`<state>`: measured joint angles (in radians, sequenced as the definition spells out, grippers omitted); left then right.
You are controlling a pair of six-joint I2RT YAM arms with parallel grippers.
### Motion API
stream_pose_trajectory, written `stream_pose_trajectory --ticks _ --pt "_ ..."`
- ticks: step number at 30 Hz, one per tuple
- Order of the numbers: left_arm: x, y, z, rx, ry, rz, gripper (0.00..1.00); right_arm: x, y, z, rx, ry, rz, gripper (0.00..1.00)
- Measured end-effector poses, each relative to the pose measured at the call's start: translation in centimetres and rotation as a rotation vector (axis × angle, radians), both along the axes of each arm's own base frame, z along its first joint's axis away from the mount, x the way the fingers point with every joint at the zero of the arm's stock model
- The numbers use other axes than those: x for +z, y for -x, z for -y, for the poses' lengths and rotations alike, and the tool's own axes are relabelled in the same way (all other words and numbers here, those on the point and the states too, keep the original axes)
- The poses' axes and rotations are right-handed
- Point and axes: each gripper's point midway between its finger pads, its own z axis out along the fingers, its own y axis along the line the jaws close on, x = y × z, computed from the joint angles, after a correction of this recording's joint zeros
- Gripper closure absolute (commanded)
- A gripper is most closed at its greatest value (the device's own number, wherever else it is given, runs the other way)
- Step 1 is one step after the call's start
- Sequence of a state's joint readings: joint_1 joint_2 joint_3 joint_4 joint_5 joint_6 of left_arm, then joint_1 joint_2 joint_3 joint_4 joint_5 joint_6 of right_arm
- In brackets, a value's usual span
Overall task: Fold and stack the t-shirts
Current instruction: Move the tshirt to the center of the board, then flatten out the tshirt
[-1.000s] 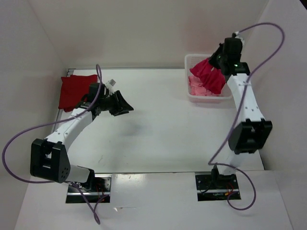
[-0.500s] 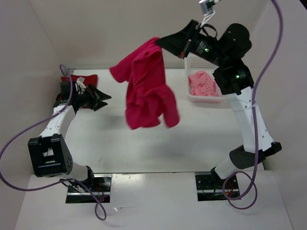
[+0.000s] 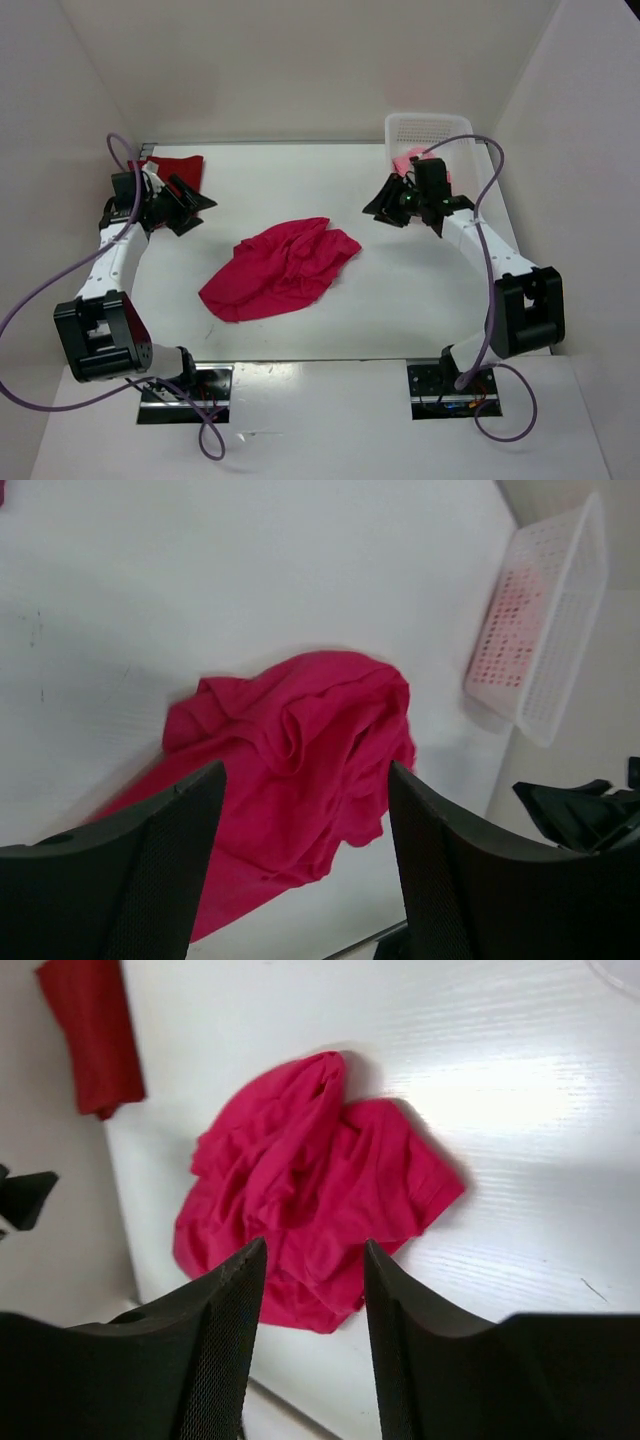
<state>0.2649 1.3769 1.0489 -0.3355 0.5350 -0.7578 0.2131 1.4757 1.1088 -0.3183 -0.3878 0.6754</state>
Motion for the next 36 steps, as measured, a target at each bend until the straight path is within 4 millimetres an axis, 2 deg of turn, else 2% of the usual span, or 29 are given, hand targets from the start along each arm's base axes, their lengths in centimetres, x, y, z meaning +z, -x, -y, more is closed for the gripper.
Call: stream_pose_trajectory --ticks 2,4,6,8,10,11,13,15,18,19,21,22,25,26,27,28,30,33,36 --pt "-0.7 0.3 0.5 -0.015 -0.042 -0.022 0.26 -0.6 0.8 -0.5 -0.003 0.043 0.000 0.60" --pt "-1.7 0.8 1.0 -0.042 -0.077 -0.049 0.25 -0.6 2.8 -2.4 0.037 0.063 0.015 0.76" --pt "-3.4 1.6 1.1 -0.061 -0.109 -0.088 0.21 -0.8 5.2 -4.5 0.090 0.063 0.013 0.79" --pt "-5.9 2.8 1.1 -0.073 -0.132 -0.159 0.18 -1.9 7.5 -6.6 0.137 0.072 -0.015 0.79" --pt "-8.5 4.5 1.3 -0.082 -0.144 -0.245 0.16 -4.4 9.8 -8.4 0.177 0.096 -0.080 0.67" --pt "-9.5 5.4 1.6 -0.096 -0.153 -0.285 0.15 -6.0 10.9 -9.2 0.193 0.112 -0.122 0.55" --pt "-11.2 7.0 2.8 -0.138 -0.173 -0.352 0.15 -9.4 12.8 -10.3 0.216 0.147 -0.211 0.47" --pt "-11.9 7.8 4.6 -0.198 -0.196 -0.378 0.15 -12.0 14.0 -10.5 0.220 0.180 -0.282 0.46" --pt "-12.6 8.8 7.6 -0.300 -0.252 -0.389 0.16 -14.8 14.1 -10.3 0.192 0.219 -0.347 0.42" --pt "-12.9 9.1 8.4 -0.326 -0.267 -0.394 0.22 -15.5 14.0 -10.4 0.181 0.220 -0.366 0.42" --pt "-13.6 9.6 9.4 -0.361 -0.290 -0.410 0.36 -15.3 12.9 -10.7 0.160 0.220 -0.343 0.47" --pt "-14.1 9.6 9.5 -0.369 -0.302 -0.421 0.46 -15.2 12.3 -10.9 0.150 0.221 -0.331 0.48" --pt "-15.7 9.4 9.2 -0.356 -0.323 -0.465 0.62 -15.0 10.6 -11.3 0.116 0.239 -0.292 0.52" --pt "-16.2 9.3 9.2 -0.353 -0.324 -0.478 0.73 -14.8 10.1 -11.3 0.107 0.244 -0.278 0.65" --pt "-16.5 9.2 9.2 -0.350 -0.321 -0.491 0.79 -14.6 9.6 -11.4 0.100 0.247 -0.261 0.73" --pt "-16.6 9.0 9.3 -0.345 -0.316 -0.495 0.90 -14.2 9.1 -11.5 0.094 0.249 -0.244 0.86" --pt "-16.4 8.4 9.4 -0.336 -0.314 -0.483 1.00 -13.6 8.3 -11.8 0.087 0.251 -0.219 0.96" --pt "-15.8 7.4 9.5 -0.329 -0.319 -0.452 1.00 -13.0 7.7 -11.9 0.074 0.252 -0.195 1.00" --pt "-13.7 6.1 9.5 -0.317 -0.316 -0.394 1.00 -11.7 7.8 -11.1 0.065 0.269 -0.169 1.00"
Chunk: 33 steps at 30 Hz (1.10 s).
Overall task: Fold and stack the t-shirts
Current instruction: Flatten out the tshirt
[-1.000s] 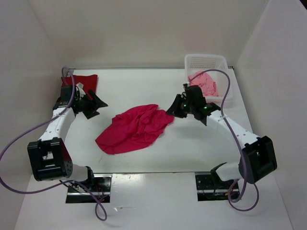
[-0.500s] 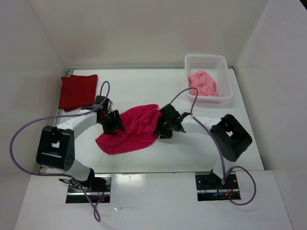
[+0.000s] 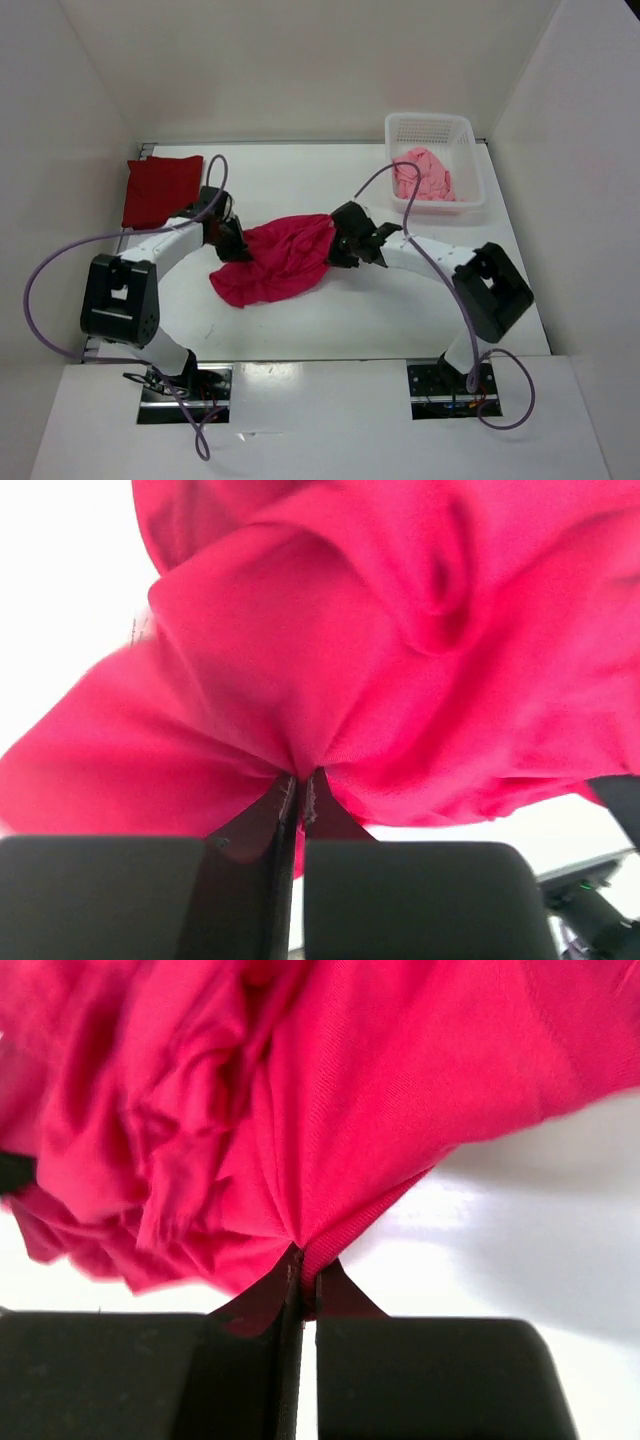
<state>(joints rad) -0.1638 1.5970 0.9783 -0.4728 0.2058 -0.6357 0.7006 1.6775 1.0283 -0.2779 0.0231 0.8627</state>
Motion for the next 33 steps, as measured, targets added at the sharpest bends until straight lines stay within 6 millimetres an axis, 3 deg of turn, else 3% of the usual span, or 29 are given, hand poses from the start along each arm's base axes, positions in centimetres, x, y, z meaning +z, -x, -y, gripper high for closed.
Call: stream_pose_trajectory --ticks 3,9,11,13,17,21,24,28,29,30,31,32,33 --pt "4.8 -1.5 -0.2 0.015 0.021 0.108 1.00 4.3 0.6 1.0 0.010 -0.009 0.062 1.00" --pt "19.4 -3.8 -3.0 0.088 0.073 0.478 1.00 23.0 0.7 2.7 0.033 -0.223 0.394 1.00" --pt "23.1 -3.7 -4.4 0.113 0.082 0.564 1.00 27.7 1.1 4.2 0.038 -0.280 0.487 1.00" --pt "25.6 -3.2 -5.1 0.109 0.089 0.616 0.96 30.1 1.6 5.9 0.042 -0.302 0.541 1.00" --pt "26.7 -2.0 -4.6 0.055 0.110 0.624 0.91 29.3 0.5 9.9 0.010 -0.278 0.529 1.00" --pt "24.5 -1.2 -3.8 0.009 0.138 0.556 0.88 23.7 -0.2 11.1 0.014 -0.270 0.400 1.00" --pt "20.2 -1.4 -3.8 0.010 0.144 0.438 0.88 18.9 -1.6 10.6 0.014 -0.242 0.277 1.00" --pt "12.3 -3.3 -4.4 0.028 0.142 0.225 0.85 12.3 -5.8 9.8 -0.017 -0.162 0.136 1.00" --pt "10.4 -3.8 -4.5 0.035 0.137 0.175 0.79 10.8 -6.9 9.7 -0.027 -0.140 0.105 1.00" --pt "8.3 -4.4 -4.9 0.044 0.121 0.128 0.61 9.5 -8.2 9.7 -0.038 -0.112 0.084 0.99" --pt "6.6 -4.9 -5.3 0.051 0.105 0.096 0.61 8.3 -9.4 9.7 -0.053 -0.084 0.071 0.94" --pt "4.9 -5.4 -5.7 0.067 0.095 0.056 0.53 7.4 -10.5 9.8 -0.069 -0.061 0.060 0.78" --pt "3.3 -5.8 -6.2 0.081 0.085 0.022 0.50 7.0 -11.4 9.8 -0.078 -0.048 0.059 0.69"
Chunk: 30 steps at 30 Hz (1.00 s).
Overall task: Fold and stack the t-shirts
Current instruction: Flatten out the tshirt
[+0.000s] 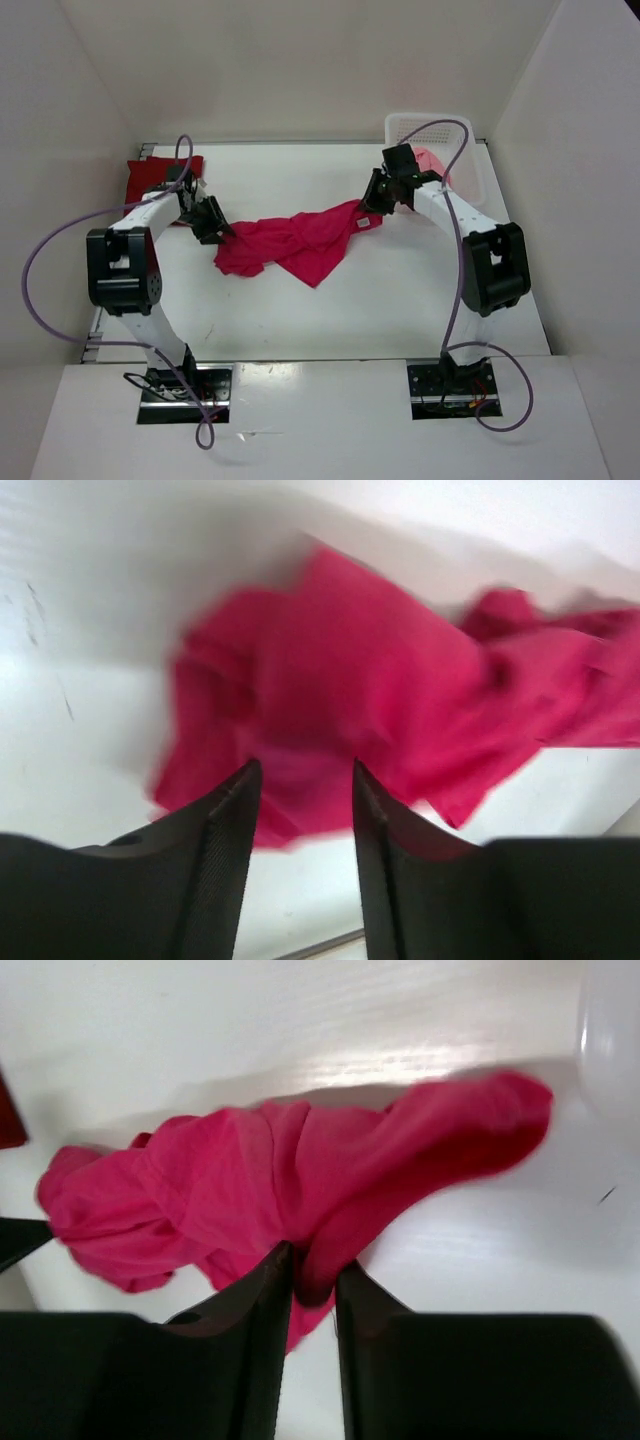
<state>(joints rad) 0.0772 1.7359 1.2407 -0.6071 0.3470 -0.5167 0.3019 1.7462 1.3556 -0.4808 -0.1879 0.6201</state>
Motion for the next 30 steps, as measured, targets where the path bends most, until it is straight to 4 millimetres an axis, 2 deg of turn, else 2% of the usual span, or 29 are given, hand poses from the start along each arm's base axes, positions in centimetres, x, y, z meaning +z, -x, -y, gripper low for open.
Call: stream_pose_trajectory --ticks 2,3,5,7,8,9,10,11,12,14,15,17,18,19,21,23,27,30 --pt "-2.0 -0.5 -0.7 0.023 -0.001 -0.042 0.38 0.0 -1.1 -0.1 -0.017 0.022 0.015 0.53" --pt "-2.4 -0.6 -1.1 0.033 -0.001 -0.050 0.37 0.2 -1.4 0.0 -0.025 0.031 0.027 0.52" --pt "-1.8 -0.9 -1.6 0.049 -0.008 -0.027 0.37 1.3 -1.3 -0.4 -0.025 0.047 0.070 0.52" --pt "-0.1 -1.4 -2.0 0.062 -0.020 0.030 0.40 2.2 -0.2 -1.7 -0.006 0.036 0.110 0.59" --pt "1.2 -1.6 -2.1 0.065 -0.025 0.074 0.43 2.4 1.1 -2.6 0.012 0.026 0.123 0.77" --pt "2.2 -1.6 -2.1 0.067 -0.025 0.109 0.46 2.2 2.5 -3.4 0.032 0.021 0.126 0.88" --pt "3.3 -1.4 -2.0 0.066 -0.024 0.159 0.54 1.7 4.5 -4.6 0.060 0.004 0.120 0.95" --pt "4.0 -0.9 -1.8 0.069 -0.019 0.189 0.58 0.8 6.6 -5.5 0.086 -0.007 0.095 0.98" --pt "4.2 0.1 -1.6 0.070 -0.011 0.204 0.63 -0.3 8.4 -6.3 0.110 -0.017 0.069 0.98" --pt "3.5 2.3 -1.0 0.077 0.007 0.188 0.69 -3.1 11.9 -7.9 0.158 -0.026 -0.009 0.93" --pt "2.5 3.4 -0.9 0.079 0.012 0.168 0.69 -4.6 13.2 -8.3 0.170 -0.026 -0.053 0.80" --pt "-0.1 5.9 -0.4 0.094 0.028 0.083 0.67 -7.1 14.8 -8.5 0.163 -0.021 -0.123 0.66" --pt "-1.1 6.9 -0.3 0.098 0.032 0.049 0.57 -8.1 15.1 -8.5 0.152 -0.022 -0.148 0.58" --pt "-1.9 7.7 -0.2 0.103 0.037 0.016 0.54 -8.8 15.1 -8.6 0.138 -0.025 -0.167 0.56" --pt "-2.5 8.3 0.1 0.112 0.053 -0.014 0.50 -9.9 14.9 -9.0 0.118 -0.041 -0.186 0.51" --pt "-2.7 7.7 0.3 0.112 0.069 -0.011 0.49 -10.5 14.7 -9.4 0.105 -0.056 -0.196 0.49" --pt "-4.3 7.0 0.6 0.121 0.103 -0.045 0.47 -10.6 14.1 -10.5 0.086 -0.110 -0.198 0.50" --pt "-5.6 6.7 0.9 0.136 0.128 -0.079 0.52 -10.7 13.7 -11.1 0.072 -0.139 -0.200 0.63"
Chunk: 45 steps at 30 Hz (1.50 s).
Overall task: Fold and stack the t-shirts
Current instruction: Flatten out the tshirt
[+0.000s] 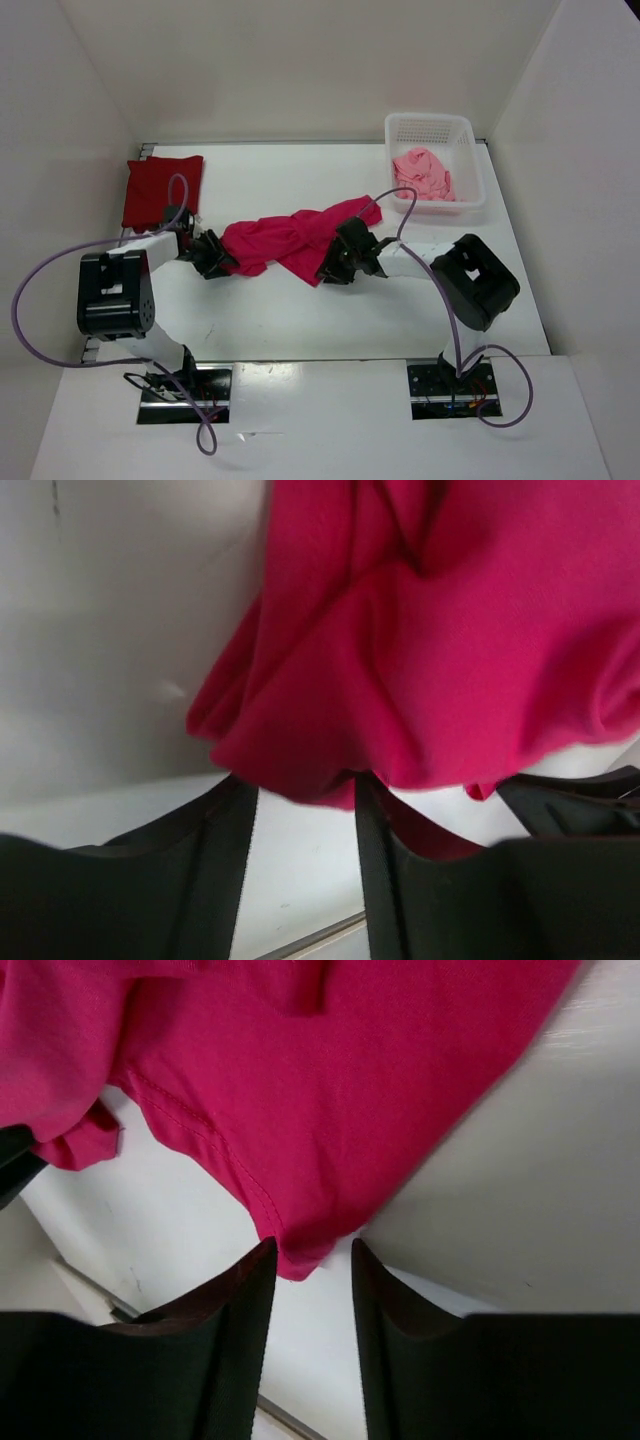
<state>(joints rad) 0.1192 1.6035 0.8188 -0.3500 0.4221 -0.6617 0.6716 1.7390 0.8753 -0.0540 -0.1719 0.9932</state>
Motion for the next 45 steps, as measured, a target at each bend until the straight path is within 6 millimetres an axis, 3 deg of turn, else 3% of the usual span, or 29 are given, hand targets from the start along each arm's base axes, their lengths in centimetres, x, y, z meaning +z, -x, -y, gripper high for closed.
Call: stream_pose_trajectory --ticks 2,3,4,7,11,13,15,18,21,24,26,28,30,34,37,38,40,42,43,45 --pt "-0.5 -0.3 0.3 0.007 0.022 -0.011 0.59 -0.3 -0.2 -0.2 -0.011 -0.008 -0.006 0.83" --pt "-0.5 -0.5 0.4 0.011 0.034 -0.016 0.72 -0.5 -0.2 -0.2 -0.017 -0.007 -0.013 0.90" --pt "-0.6 -0.7 0.4 0.012 0.039 -0.014 0.77 -0.7 -0.2 -0.3 -0.023 -0.009 -0.024 1.00" --pt "-0.3 -1.5 0.5 0.020 0.051 -0.005 0.92 -0.5 -0.9 -0.3 -0.036 0.009 -0.007 1.00" --pt "1.9 -2.9 0.6 0.016 0.062 0.042 0.97 1.5 -1.6 0.9 -0.058 0.061 0.053 1.00" --pt "4.0 -3.6 0.7 0.007 0.068 0.086 0.98 4.3 -1.8 2.0 -0.065 0.063 0.103 1.00" --pt "6.8 -4.4 0.8 -0.008 0.075 0.145 1.00 8.6 -2.1 3.2 -0.078 0.031 0.179 1.00" --pt "11.5 -5.5 0.4 -0.036 0.074 0.241 1.00 16.6 -2.6 6.2 -0.132 -0.033 0.328 1.00" --pt "16.3 -7.2 -1.6 -0.031 0.050 0.331 1.00 23.3 -1.5 10.0 -0.196 -0.088 0.452 1.00" --pt "21.9 -8.7 -4.0 -0.015 -0.004 0.439 0.97 27.7 1.1 12.8 -0.229 -0.131 0.533 1.00" --pt "24.8 -9.4 -5.1 -0.012 -0.058 0.521 0.96 28.6 2.6 14.2 -0.237 -0.128 0.545 1.00" --pt "25.1 -9.4 -5.7 -0.005 -0.081 0.532 0.93 28.4 3.6 15.5 -0.257 -0.116 0.537 1.00" --pt "23.5 -8.9 -5.9 -0.010 -0.089 0.493 0.89 26.4 4.5 15.8 -0.250 -0.109 0.497 1.00" --pt "16.1 -5.9 -5.5 -0.011 -0.071 0.297 0.88 17.7 7.0 15.5 -0.201 -0.059 0.281 1.00" --pt "10.5 -1.8 -4.8 -0.003 -0.052 0.119 0.89 13.0 7.9 14.8 -0.170 -0.037 0.131 1.00" --pt "9.6 -0.8 -4.7 0.000 -0.050 0.079 0.89 12.1 7.9 14.2 -0.154 -0.032 0.101 1.00" --pt "8.9 0.1 -4.7 0.006 -0.059 0.043 0.89 10.6 7.8 12.4 -0.094 -0.016 0.059 0.95" --pt "9.5 -0.3 -4.8 0.012 -0.075 0.079 0.89 9.4 7.6 10.2 -0.037 -0.008 0.042 0.83" --pt "10.1 -0.6 -4.9 0.015 -0.081 0.107 0.89 8.8 7.4 8.9 -0.007 -0.002 0.034 0.68" --pt "11.1 -1.4 -5.0 0.024 -0.084 0.144 0.89 7.4 6.7 6.5 0.032 0.002 0.025 0.52"
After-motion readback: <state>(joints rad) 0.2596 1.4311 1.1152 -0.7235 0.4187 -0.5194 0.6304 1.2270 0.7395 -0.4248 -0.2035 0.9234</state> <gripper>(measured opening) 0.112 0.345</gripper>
